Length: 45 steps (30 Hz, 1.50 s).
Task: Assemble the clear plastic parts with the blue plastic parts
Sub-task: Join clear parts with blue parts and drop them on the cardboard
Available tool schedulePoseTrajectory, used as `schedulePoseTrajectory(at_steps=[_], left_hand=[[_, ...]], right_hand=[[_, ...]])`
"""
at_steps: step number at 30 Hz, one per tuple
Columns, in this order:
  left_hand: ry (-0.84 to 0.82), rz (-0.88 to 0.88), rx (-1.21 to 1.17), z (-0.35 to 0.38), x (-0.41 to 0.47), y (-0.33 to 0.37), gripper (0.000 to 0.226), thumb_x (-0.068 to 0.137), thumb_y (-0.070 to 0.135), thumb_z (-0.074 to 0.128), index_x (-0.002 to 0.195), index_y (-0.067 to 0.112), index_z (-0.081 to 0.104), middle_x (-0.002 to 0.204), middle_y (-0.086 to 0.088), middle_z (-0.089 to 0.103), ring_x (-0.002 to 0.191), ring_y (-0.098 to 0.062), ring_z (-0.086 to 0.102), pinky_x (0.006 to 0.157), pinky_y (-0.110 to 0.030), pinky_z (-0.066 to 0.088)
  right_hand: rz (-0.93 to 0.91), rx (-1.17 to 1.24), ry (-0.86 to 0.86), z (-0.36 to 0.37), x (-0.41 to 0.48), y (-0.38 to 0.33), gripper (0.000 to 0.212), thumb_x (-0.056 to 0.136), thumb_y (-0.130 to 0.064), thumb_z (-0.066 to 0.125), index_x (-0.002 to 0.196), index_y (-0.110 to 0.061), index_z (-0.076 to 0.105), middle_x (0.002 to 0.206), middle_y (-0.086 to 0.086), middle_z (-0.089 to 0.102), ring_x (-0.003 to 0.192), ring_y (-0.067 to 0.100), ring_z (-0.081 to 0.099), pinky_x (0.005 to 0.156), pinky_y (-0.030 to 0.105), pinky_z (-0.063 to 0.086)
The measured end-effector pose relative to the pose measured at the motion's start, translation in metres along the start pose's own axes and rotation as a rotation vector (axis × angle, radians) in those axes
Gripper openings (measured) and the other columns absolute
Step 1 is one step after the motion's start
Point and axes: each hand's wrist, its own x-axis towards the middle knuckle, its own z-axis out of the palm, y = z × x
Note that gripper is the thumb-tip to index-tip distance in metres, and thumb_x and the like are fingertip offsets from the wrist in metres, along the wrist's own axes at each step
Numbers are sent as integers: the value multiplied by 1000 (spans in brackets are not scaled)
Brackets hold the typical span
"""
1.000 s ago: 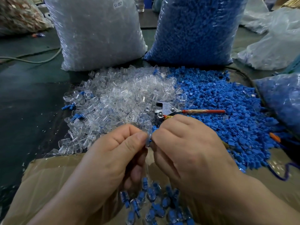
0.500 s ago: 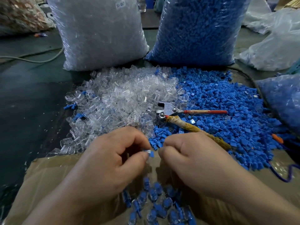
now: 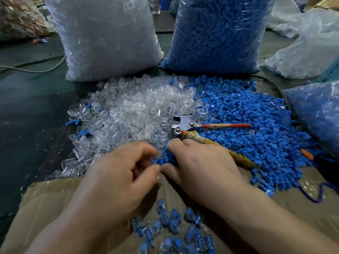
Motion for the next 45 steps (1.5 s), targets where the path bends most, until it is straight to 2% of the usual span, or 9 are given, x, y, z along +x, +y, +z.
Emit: schedulePoseTrajectory(at_steps=[4,9,16,22,29,31,35,39,45], left_hand=[[18,-99,291,8,5,-2,59,78,67,50,133,45,52,105,24,57,82,3,50,72,-24,43],[41,-59,355,15,8,3,38,79,47,63,110,27,73,91,7,67,81,-18,65,66,-32,49],[115,-22,260,21,7,6,23,85,40,60,98,27,74,82,10,65,69,-14,64,58,-33,55],[160,-23,201,22,8,5,38,96,47,47,112,25,74,90,14,67,76,-5,62,67,-14,43],[240,-267,-300,28,7,4,21,81,37,67,98,49,64,90,30,68,79,9,66,66,-8,51],[282,-303,-416,26,7,2,25,83,32,71,98,50,63,85,21,71,68,2,68,58,-20,56],[317,-333,-593,22,5,2,19,88,21,68,88,40,65,64,-1,68,43,-6,56,41,-16,45],[276,-334,-744,21,5,1,24,96,15,61,84,36,63,66,-9,70,41,-17,57,41,-20,47],[181,-317,-804,29,3,2,18,93,15,66,90,33,68,61,-7,67,45,-17,59,42,-22,45]], right_hand=[[-44,34,-1,3,-1,2,23,95,-51,41,94,-27,40,83,-5,55,70,26,61,46,34,32],[-58,115,-10,6,2,1,18,96,-44,40,89,-29,33,85,-6,55,72,25,58,54,38,43],[-43,208,33,5,1,2,18,96,-44,40,86,-28,40,80,-8,54,70,21,55,56,38,41],[-24,296,89,3,1,1,16,94,-39,45,90,-24,48,81,-7,55,72,22,54,61,41,44],[-20,374,184,-1,-1,-2,14,92,-34,60,100,-24,53,80,-11,58,69,13,55,61,39,48],[72,480,222,-3,-3,1,19,88,-37,65,97,-33,49,71,-12,57,70,9,53,57,29,45],[286,874,132,-10,-7,12,11,83,-41,67,89,-35,59,71,-9,64,56,10,56,51,27,48],[319,1169,43,-16,-10,11,2,90,-32,65,90,-33,66,66,7,63,61,34,62,52,47,53],[117,937,158,-12,-14,8,8,86,-33,72,91,-32,65,77,-10,65,68,7,62,61,26,53]])
